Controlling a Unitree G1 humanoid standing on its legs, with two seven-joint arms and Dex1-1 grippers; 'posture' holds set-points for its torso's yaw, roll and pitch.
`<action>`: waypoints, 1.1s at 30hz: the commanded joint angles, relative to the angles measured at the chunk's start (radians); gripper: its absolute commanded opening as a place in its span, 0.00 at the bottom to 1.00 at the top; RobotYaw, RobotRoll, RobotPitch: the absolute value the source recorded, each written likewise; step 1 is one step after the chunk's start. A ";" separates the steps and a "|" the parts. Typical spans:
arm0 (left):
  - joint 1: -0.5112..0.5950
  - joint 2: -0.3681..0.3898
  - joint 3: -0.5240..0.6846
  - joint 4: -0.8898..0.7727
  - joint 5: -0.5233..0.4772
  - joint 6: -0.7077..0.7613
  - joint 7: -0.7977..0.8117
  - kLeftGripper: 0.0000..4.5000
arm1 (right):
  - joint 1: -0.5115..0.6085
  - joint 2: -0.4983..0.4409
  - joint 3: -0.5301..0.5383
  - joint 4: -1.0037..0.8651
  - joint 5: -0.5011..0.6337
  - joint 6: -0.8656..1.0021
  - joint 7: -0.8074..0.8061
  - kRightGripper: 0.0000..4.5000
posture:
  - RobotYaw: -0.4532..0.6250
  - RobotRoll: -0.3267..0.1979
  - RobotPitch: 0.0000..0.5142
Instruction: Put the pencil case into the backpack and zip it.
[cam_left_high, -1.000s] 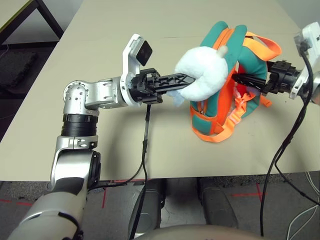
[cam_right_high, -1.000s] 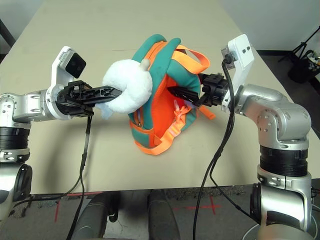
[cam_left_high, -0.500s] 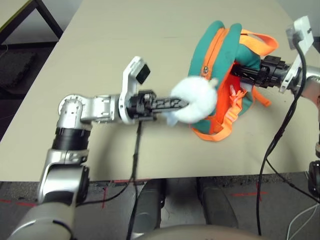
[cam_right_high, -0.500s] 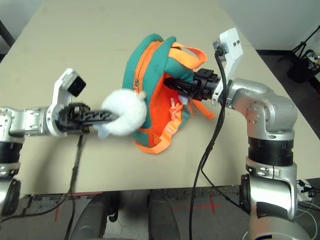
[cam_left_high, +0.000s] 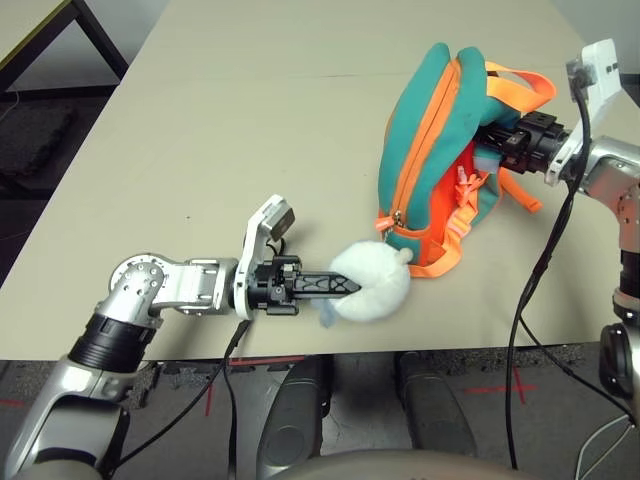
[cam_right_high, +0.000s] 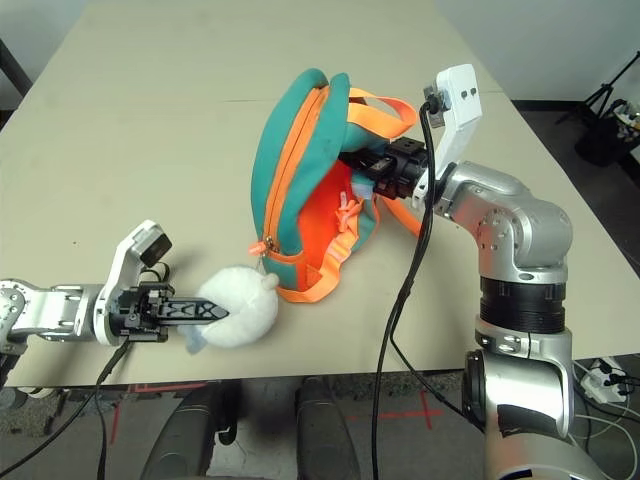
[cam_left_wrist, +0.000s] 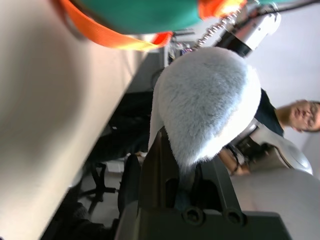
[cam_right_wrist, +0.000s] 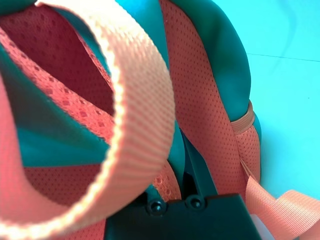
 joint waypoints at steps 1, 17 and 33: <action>0.035 -0.008 -0.041 0.032 0.096 0.020 0.039 0.03 | 0.045 -0.023 0.015 -0.017 -0.015 0.017 0.006 0.05 | 0.50 0.62 0.46; -0.061 0.506 0.373 -0.186 -0.007 0.130 -0.559 0.99 | 0.292 -0.699 -0.325 -0.205 0.367 0.550 0.422 1.00 | 0.51 0.62 0.46; -0.043 -0.060 0.381 0.192 1.117 -0.805 0.038 1.00 | 0.211 -0.117 -0.263 0.162 -0.092 -0.198 -0.142 1.00 | 0.52 0.62 0.42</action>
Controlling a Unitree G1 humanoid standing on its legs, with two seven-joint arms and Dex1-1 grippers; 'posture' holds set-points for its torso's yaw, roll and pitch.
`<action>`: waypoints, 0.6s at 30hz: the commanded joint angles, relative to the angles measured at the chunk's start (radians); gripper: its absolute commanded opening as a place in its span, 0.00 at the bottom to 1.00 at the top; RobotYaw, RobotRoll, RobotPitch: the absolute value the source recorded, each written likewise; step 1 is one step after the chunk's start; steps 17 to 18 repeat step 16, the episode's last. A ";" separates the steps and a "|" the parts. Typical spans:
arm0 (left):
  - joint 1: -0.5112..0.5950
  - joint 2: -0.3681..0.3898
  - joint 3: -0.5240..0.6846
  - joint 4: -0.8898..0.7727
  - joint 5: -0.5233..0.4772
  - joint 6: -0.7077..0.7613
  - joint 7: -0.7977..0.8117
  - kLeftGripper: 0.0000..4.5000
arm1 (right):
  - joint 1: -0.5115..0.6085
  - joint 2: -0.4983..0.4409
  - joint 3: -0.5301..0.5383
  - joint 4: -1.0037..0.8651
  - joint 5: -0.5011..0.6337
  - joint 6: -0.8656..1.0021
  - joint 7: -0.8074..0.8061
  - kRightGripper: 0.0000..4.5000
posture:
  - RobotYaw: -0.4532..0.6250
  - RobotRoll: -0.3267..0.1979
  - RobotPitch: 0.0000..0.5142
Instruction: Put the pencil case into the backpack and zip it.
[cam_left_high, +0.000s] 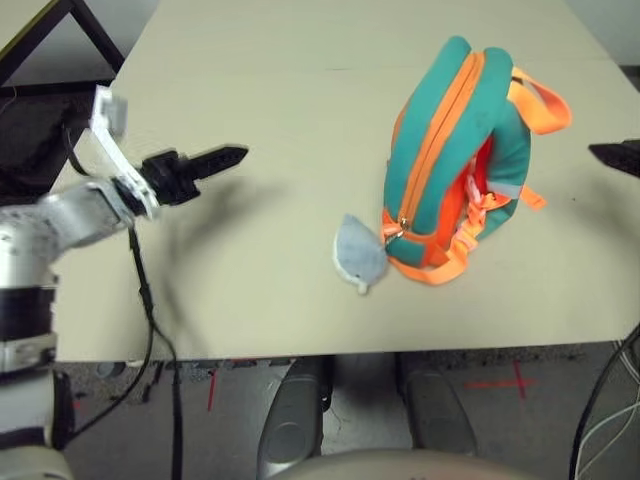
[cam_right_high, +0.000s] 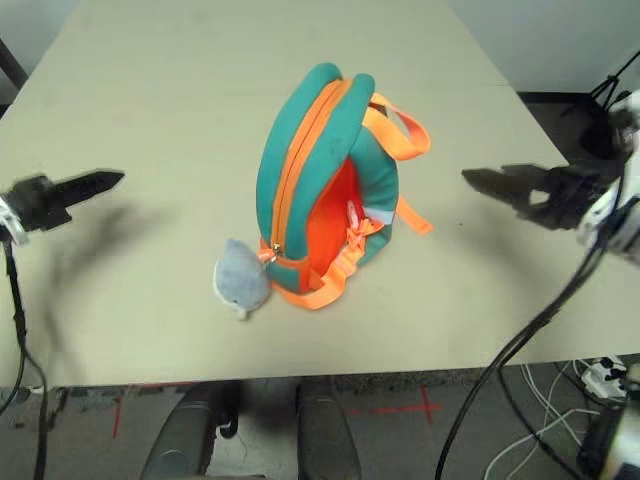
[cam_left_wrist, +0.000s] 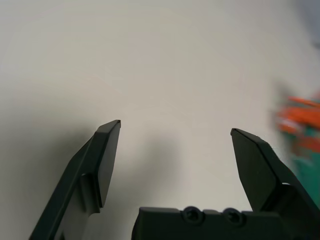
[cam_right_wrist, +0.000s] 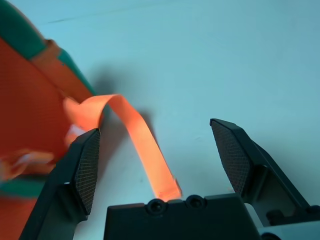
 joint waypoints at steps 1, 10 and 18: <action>0.036 -0.069 -0.022 0.004 0.239 -0.191 0.007 1.00 | -0.036 0.070 0.021 0.049 -0.095 -0.192 -0.092 1.00 | 0.52 0.62 0.42; 0.024 -0.275 -0.045 0.137 0.699 -0.634 0.127 1.00 | -0.040 0.170 0.063 0.225 -0.256 -0.505 -0.210 1.00 | 0.47 0.62 0.45; 0.016 -0.315 -0.020 0.235 0.812 -0.745 0.175 1.00 | 0.035 0.186 0.076 0.187 -0.260 -0.503 -0.198 1.00 | 0.46 0.62 0.43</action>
